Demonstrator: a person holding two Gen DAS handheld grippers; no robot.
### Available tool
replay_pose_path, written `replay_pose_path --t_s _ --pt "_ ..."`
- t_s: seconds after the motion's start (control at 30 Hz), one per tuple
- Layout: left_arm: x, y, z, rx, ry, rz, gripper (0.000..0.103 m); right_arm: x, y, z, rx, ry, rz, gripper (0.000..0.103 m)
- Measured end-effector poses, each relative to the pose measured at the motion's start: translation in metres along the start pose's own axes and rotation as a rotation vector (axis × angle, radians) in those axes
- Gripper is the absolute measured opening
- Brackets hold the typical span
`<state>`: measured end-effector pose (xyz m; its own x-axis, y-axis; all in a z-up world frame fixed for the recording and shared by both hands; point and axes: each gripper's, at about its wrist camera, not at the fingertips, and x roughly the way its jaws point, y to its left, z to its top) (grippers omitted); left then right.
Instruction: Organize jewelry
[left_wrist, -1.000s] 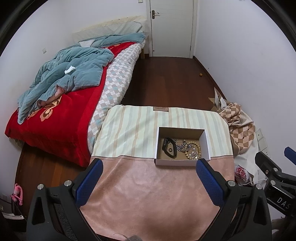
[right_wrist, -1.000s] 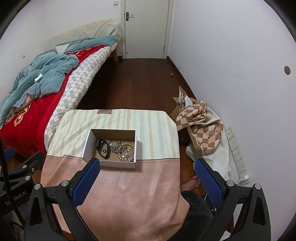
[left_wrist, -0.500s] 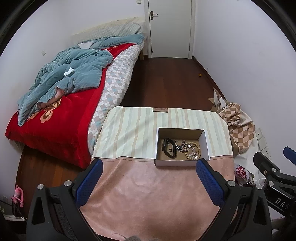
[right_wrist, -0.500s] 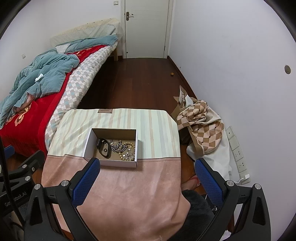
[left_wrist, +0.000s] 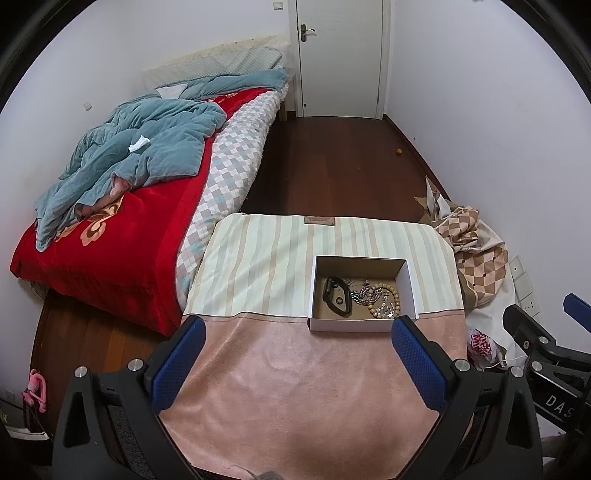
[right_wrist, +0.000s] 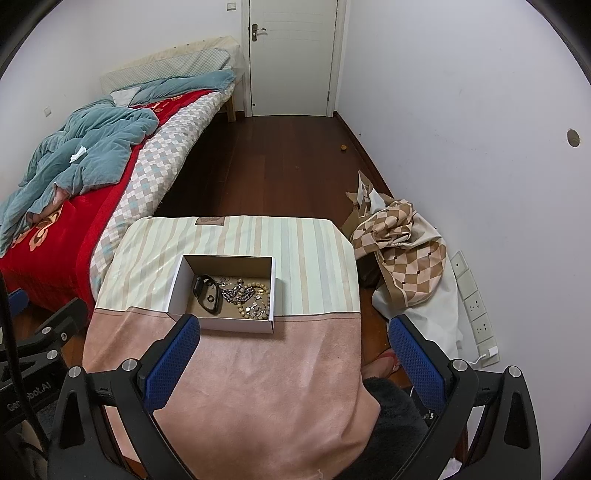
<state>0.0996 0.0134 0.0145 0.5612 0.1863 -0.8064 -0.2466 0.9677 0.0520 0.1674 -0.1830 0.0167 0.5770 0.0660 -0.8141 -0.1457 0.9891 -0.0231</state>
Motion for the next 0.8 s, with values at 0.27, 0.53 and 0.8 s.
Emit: replay_pose_path --t_s 0.27,0.53,0.8 --pt "-0.001 -0.0013 0.0001 -0.004 0.003 -0.003 0.103 0.0001 -0.0003 -0.0005 -0.001 -0.002 -0.002 0.103" --pt "-0.0025 -0.0021 0.0005 -0.004 -0.001 -0.004 0.103 -0.0005 -0.0009 -0.0005 -0.001 -0.003 -0.001 0.103" --pt "-0.0029 -0.0024 0.0017 -0.01 0.005 0.0 0.103 -0.0007 -0.0016 -0.0005 -0.002 -0.001 -0.001 0.103"
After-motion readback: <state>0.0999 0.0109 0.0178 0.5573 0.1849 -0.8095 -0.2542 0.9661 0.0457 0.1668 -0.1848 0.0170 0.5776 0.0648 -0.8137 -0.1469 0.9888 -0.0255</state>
